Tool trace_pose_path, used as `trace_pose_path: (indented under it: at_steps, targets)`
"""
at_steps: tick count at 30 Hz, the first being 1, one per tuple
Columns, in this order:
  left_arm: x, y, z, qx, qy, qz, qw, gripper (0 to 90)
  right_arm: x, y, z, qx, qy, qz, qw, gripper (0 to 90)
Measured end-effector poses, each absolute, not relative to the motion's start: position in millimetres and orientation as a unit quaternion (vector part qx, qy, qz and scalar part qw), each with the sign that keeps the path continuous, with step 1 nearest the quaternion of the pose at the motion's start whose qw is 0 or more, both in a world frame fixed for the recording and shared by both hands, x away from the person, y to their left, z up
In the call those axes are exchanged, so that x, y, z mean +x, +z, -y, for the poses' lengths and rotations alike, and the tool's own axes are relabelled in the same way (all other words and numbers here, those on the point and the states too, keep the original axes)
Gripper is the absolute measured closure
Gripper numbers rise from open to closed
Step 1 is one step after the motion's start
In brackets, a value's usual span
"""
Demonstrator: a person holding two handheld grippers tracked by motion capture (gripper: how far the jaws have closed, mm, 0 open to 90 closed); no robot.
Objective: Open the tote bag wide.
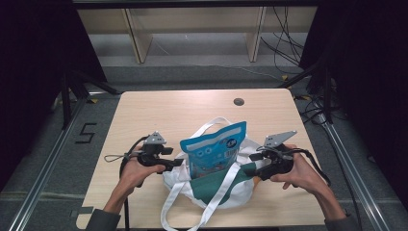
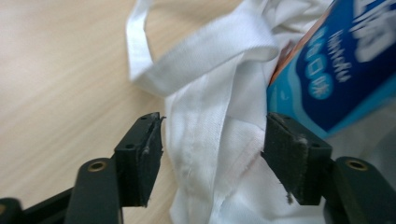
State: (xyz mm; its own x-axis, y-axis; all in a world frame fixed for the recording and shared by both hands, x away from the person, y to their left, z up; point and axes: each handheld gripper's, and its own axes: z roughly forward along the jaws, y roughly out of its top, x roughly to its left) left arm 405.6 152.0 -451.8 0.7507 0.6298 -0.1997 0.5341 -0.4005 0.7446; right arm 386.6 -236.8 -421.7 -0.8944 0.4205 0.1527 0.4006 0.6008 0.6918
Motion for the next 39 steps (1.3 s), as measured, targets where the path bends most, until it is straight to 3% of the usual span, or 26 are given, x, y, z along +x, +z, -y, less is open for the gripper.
trace_pose_path:
  at_steps: [2,6,10,16,20,22,27,28,31,32,39]
  targets:
    - [413,-458,-149,0.838,0.033,-0.344,0.423,41.3,386,-427,233,0.219,0.380,-0.899,-0.007,44.6]
    - [420,-463,-151,0.842,0.016,-0.323,0.432,72.7,380,-437,232,0.189,0.333,-0.924,0.000,81.7]
    - [422,-463,-153,0.821,0.018,-0.347,0.453,85.3,371,-455,229,0.188,0.305,-0.934,-0.003,88.6]
    - [421,-476,-165,0.835,0.050,-0.363,0.411,88.9,360,-465,230,0.201,0.305,-0.931,0.013,88.8]
    - [422,-502,-171,0.848,0.040,-0.370,0.377,89.6,357,-477,227,0.201,0.297,-0.933,0.021,88.9]
    - [424,-513,-169,0.827,0.024,-0.398,0.396,89.6,356,-487,224,0.205,0.296,-0.932,0.028,89.0]
    - [423,-508,-166,0.842,0.041,-0.386,0.376,89.3,349,-492,224,0.233,0.304,-0.922,0.053,88.7]
    - [421,-504,-166,0.837,0.046,-0.395,0.376,87.6,348,-491,224,0.230,0.307,-0.922,0.053,88.4]
    - [408,-485,-164,0.825,0.068,-0.403,0.390,68.6,347,-491,224,0.231,0.312,-0.920,0.056,86.5]
    - [399,-475,-161,0.829,0.087,-0.390,0.391,66.2,347,-490,224,0.233,0.310,-0.920,0.059,86.1]
    - [356,-444,-150,0.800,0.067,-0.362,0.473,66.6,348,-473,232,0.254,0.342,-0.902,0.064,81.7]
